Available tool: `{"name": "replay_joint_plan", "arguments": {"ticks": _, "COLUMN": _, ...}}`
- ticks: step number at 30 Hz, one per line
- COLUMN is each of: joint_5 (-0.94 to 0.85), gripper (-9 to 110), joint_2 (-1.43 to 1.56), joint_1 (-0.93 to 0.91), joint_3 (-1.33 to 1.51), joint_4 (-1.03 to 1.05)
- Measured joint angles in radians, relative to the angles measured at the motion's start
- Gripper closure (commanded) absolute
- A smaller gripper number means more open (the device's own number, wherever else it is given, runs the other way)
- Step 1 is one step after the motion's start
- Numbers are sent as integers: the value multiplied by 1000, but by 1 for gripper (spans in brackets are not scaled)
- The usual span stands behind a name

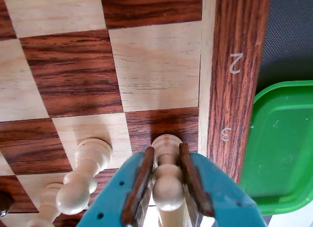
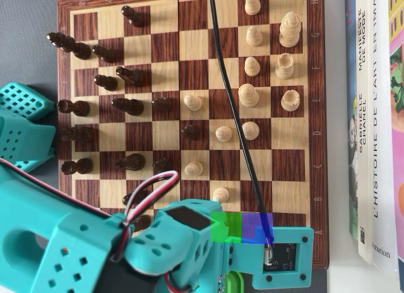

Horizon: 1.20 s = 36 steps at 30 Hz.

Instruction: Play chess

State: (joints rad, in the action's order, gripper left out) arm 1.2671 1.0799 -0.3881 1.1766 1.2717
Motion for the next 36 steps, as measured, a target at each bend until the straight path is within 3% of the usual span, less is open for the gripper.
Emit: {"name": "replay_joint_plan", "arguments": {"ticks": 36, "joint_5": 0, "gripper": 88, "joint_2": 0, "joint_1": 0, "joint_3": 0, "joint_4": 0}}
